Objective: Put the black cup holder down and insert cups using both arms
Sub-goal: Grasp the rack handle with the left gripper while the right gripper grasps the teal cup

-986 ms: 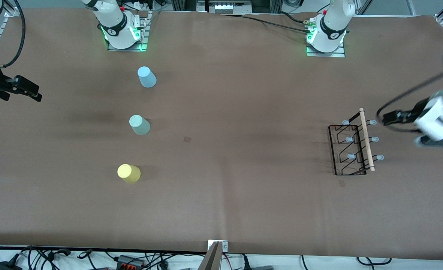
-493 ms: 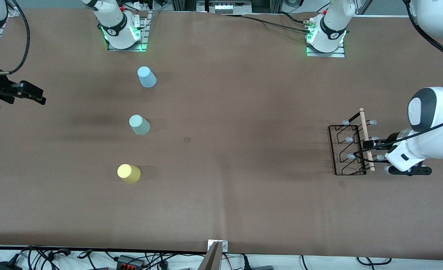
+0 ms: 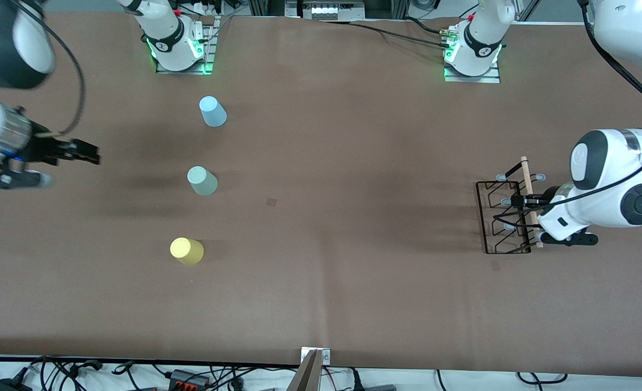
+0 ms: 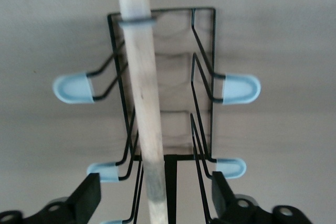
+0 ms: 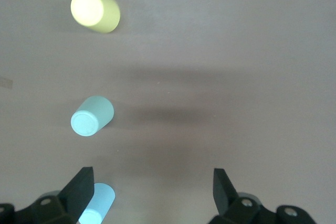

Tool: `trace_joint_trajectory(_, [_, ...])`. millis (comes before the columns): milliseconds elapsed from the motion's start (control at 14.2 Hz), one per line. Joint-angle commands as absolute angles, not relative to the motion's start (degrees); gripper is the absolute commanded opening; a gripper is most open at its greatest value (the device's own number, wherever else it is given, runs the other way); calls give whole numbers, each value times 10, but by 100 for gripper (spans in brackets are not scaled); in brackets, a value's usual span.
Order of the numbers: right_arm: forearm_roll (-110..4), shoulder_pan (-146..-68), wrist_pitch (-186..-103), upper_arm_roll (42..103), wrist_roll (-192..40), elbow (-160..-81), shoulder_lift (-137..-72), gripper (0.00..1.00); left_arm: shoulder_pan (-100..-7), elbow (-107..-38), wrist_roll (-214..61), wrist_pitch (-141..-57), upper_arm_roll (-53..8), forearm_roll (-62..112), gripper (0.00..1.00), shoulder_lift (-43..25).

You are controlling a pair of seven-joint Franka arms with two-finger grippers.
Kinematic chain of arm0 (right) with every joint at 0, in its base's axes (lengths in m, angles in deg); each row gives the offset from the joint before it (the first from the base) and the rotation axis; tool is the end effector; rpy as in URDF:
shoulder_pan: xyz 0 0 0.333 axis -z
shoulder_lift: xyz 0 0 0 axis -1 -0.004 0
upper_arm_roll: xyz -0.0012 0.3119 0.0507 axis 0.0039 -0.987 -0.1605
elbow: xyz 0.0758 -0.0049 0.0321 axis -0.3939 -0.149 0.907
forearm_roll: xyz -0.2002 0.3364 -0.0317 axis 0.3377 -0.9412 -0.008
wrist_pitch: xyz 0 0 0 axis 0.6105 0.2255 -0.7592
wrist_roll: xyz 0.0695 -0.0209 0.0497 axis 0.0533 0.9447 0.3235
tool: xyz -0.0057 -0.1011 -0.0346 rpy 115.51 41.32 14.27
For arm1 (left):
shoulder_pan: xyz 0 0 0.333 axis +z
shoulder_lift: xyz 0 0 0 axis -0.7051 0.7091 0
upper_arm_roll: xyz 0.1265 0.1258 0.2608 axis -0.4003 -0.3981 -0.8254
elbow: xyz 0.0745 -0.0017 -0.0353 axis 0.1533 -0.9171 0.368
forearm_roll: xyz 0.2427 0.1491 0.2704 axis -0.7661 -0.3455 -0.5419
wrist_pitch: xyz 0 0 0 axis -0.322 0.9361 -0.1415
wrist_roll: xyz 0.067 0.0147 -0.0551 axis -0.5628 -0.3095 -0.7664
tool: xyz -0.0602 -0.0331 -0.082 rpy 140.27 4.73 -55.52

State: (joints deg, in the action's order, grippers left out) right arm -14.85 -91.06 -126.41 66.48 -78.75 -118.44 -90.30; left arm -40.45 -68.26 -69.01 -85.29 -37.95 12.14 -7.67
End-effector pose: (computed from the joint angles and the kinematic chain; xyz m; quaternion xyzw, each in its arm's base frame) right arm 0.5944 0.0148 0.4801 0.9961 0.0339 -0.0815 0.0066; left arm 0.6330 0.0274 0.3159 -0.9860 0.0063 0.1656 0.0187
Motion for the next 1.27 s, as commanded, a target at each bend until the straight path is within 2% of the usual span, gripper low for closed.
trace_joint_trajectory(0, [-152,-952,-1293,663,-798,-1181,-945,100,-402,-713,-689,-851,-378,131,58,-104])
trace_joint_trajectory(70, [-152,-969,-1304,662,-823,-1180,-963,100,-403,-712,-689,-844,-378,131,54,-104])
trace_joint_trajectory(211, [-153,-991,-1329,662,-857,-1183,-993,100,-401,-712,-683,-843,-377,132,38,-105])
trace_joint_trajectory(282, [-153,-1003,-1340,662,-867,-1186,-1007,100,-401,-707,-688,-843,-378,133,36,-104])
trace_joint_trajectory(493, [-154,-1028,-1389,662,-912,-1218,-1030,100,-399,-705,-695,-841,-378,161,22,-104])
trace_joint_trajectory(634, [-172,-1030,-1410,662,-914,-1243,-1033,100,-404,-691,-705,-819,-377,165,2,-104])
trace_joint_trajectory(775, [-208,-1029,-1425,662,-913,-1267,-1034,100,-422,-669,-750,-795,-373,179,1,-104])
trace_joint_trajectory(1197, [-217,-1030,-1462,662,-914,-1321,-1034,100,-511,-591,-866,-737,-336,193,0,-104])
